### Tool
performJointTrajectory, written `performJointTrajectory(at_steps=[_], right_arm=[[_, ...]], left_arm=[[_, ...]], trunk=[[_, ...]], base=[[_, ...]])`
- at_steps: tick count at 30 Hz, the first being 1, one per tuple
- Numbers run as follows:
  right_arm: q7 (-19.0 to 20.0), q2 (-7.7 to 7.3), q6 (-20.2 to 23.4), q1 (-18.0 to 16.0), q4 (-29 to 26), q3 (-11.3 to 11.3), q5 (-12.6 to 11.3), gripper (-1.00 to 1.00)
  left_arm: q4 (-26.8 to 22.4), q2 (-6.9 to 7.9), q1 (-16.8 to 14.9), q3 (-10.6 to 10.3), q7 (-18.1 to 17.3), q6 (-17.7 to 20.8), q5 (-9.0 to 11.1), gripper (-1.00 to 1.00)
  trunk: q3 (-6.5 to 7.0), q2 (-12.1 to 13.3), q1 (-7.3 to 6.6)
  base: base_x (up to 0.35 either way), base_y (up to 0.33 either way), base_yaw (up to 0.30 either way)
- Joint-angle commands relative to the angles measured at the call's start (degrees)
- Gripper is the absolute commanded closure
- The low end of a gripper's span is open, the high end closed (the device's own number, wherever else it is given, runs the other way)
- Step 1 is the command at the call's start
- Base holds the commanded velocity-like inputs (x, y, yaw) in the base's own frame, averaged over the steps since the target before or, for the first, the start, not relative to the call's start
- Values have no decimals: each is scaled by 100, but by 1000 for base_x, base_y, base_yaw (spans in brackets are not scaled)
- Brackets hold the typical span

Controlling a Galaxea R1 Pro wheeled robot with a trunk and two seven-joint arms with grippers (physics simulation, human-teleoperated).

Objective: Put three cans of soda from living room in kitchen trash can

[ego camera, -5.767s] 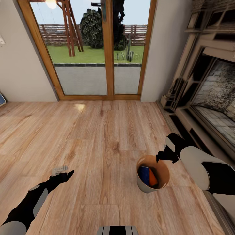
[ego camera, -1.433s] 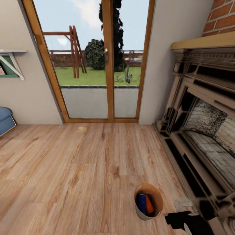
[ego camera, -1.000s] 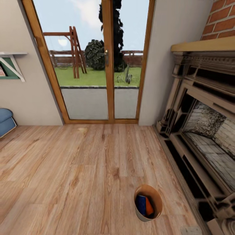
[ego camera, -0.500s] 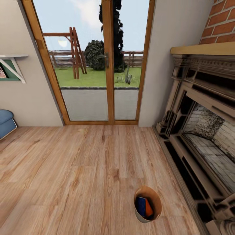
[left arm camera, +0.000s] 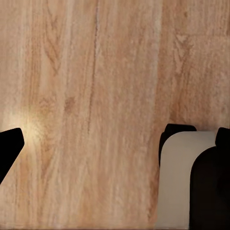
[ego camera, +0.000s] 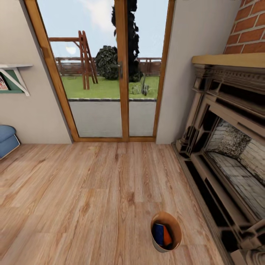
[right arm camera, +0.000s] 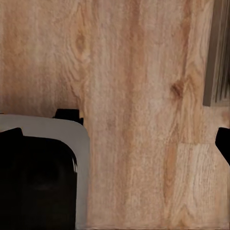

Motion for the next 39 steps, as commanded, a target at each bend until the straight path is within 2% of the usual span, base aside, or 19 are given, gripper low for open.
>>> performJointTrajectory(at_steps=[1, 7, 8, 11, 12, 14, 15, 16, 22, 24, 25, 28, 29, 33, 39], right_arm=[[0, -6, -157, -2, 204, -9, 2, -100], [0, -45, -1026, -27, 1690, -69, 4, -100], [0, -51, -1291, -34, 2042, -75, 1, -100], [0, -57, -1794, -50, 2649, -77, 1, -100], [0, -58, -2104, -61, 3110, -76, 15, -100], [0, -57, -2330, -70, 3485, -72, 25, -100], [0, -57, -2330, -70, 3485, -72, 25, -100], [0, -56, -2500, -76, 3774, -68, 32, -100], [0, -52, -2832, -83, 4223, -63, 23, -100], [0, -48, -2997, -85, 4463, -65, 19, -100], [0, -49, -3222, -85, 4689, -68, 18, -100], [-3, -53, -3377, -86, 4835, -69, -1, -100], [-3, -59, -3441, -86, 4900, -69, -22, -100], [-2, -62, -3472, -86, 4931, -74, -31, -100], [-5, -50, -3484, -86, 4946, -74, -35, -100]], left_arm=[[2, -1, 9, -1, 0, 3, -4, -100], [229, 1, 52, -3, 20, 42, -13, -100], [264, 2, 72, -3, 26, 112, -14, -100], [294, 1, 167, -4, 35, 233, -12, -100], [305, 1, 230, -4, 38, 288, -10, -100], [313, 2, 278, -4, 42, 332, -10, -100], [313, 2, 278, -4, 42, 332, -10, -100], [317, 3, 333, -2, 58, 378, -6, -100], [323, 4, 484, 3, 452, 859, 0, -100], [326, 6, 732, 31, 650, 1064, 23, -100], [327, 15, 937, 52, 740, 1161, 38, -100], [331, 26, 1039, 55, 791, 1282, 20, -100], [328, 42, 1214, 48, 807, 1461, 1, -100], [326, 74, 1371, 34, 805, 1604, -5, -100], [326, 120, 1442, 17, 780, 1681, -17, -100]], trunk=[[19, 42, -23], [127, 282, -154], [145, 322, -176], [198, 443, -242], [216, 483, -264], [252, 563, -308], [270, 603, -330], [288, 643, -352], [396, 884, -484], [432, 964, -528], [450, 1004, -550], [504, 1124, -616], [522, 1165, -638], [593, 1325, -725], [701, 1566, -857]], base=[[0, 0, 0], [0, 0, 0], [0, 0, 0], [0, 0, 0], [0, 0, 0], [0, 0, 0], [0, 0, 0], [0, 0, 0], [0, 0, 0], [0, 0, 0], [0, 0, 0], [0, 0, 0], [0, 0, 0], [0, 0, 0], [0, 0, 0]])
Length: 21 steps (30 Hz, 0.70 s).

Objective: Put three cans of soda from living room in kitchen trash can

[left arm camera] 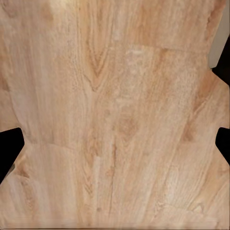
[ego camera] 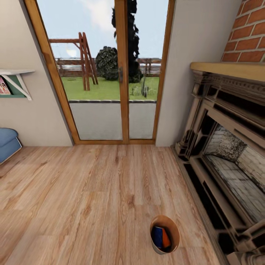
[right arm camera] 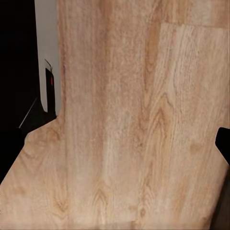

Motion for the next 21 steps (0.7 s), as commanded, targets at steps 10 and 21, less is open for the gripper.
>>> performJointTrajectory(at_steps=[10, 21], right_arm=[[1, 4, -2, 0, 139, 2, -4, -100], [5, 10, 4, 0, 556, 13, -2, -100]], left_arm=[[-11, -35, 10, -97, -15, 10, 4, -100], [-41, -355, -17, -369, -15, -35, 13, -100]], trunk=[[180, 402, -220], [378, 844, -462]], base=[[0, 0, 0], [0, 0, 0]])
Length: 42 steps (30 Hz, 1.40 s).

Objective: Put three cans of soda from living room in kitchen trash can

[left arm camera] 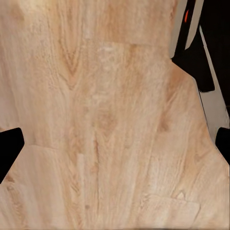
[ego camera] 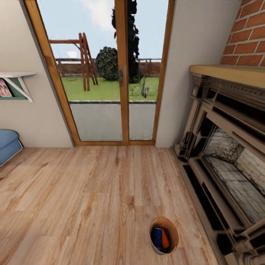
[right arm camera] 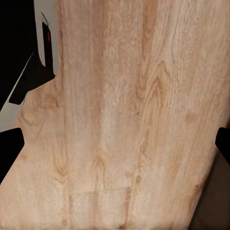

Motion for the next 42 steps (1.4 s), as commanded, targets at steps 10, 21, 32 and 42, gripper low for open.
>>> performJointTrajectory(at_steps=[10, 21, 32, 42], right_arm=[[7, -25, 9, 7, 404, -17, -6, -100], [2, -24, -3, 8, 356, -25, -7, -100], [-5, -15, -6, 2, 180, -54, -15, -100], [-9, -7, -6, 0, 129, -466, -16, -100]], left_arm=[[-4, -86, -51, -158, 4, 0, 13, -100], [1, -117, -59, -172, 13, 10, 6, -100], [20, -70, -52, -178, -9, 27, -2, -100], [31, -101, -52, -175, -41, 62, -4, -100]], trunk=[[180, 403, -220], [378, 844, -462], [575, 1285, -704], [755, 1686, -923]], base=[[0, 0, 0], [0, 0, 0], [0, 0, 0], [0, 0, 0]])
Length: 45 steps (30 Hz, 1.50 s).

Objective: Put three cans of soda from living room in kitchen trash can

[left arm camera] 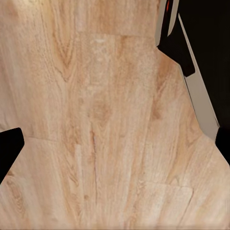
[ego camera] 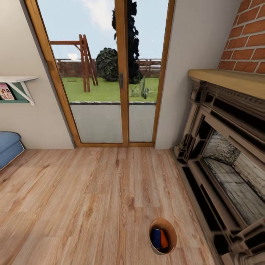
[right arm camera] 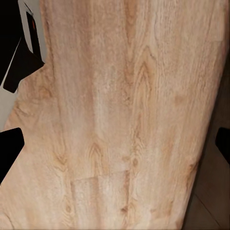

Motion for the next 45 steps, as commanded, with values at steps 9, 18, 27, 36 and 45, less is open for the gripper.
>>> performJointTrajectory(at_steps=[9, 18, 27, 36, 45], right_arm=[[0, 13, 18, -7, -6, -129, 8, -100], [-30, 30, 32, -44, -7, -141, 22, -100], [-43, 52, 33, -95, -8, -140, 26, -100], [-44, 53, 35, -105, -9, -140, 26, -100], [-44, 70, 43, -106, 1, -136, 28, -100]], left_arm=[[-14, -17, 0, 35, 33, -3, 34, -100], [-25, -58, 0, 56, 61, 2, 71, -100], [-25, -156, -6, 36, 67, 6, 25, -100], [-25, -233, -8, 32, 69, 9, 17, -100], [-25, -238, -5, 32, 84, 9, 24, -100]], trunk=[[108, 242, -132], [108, 242, -132], [216, 483, -264], [378, 844, -462], [539, 1205, -660]], base=[[0, 0, 0], [0, 0, 0], [0, 0, 0], [0, 0, 0], [0, 0, 0]])
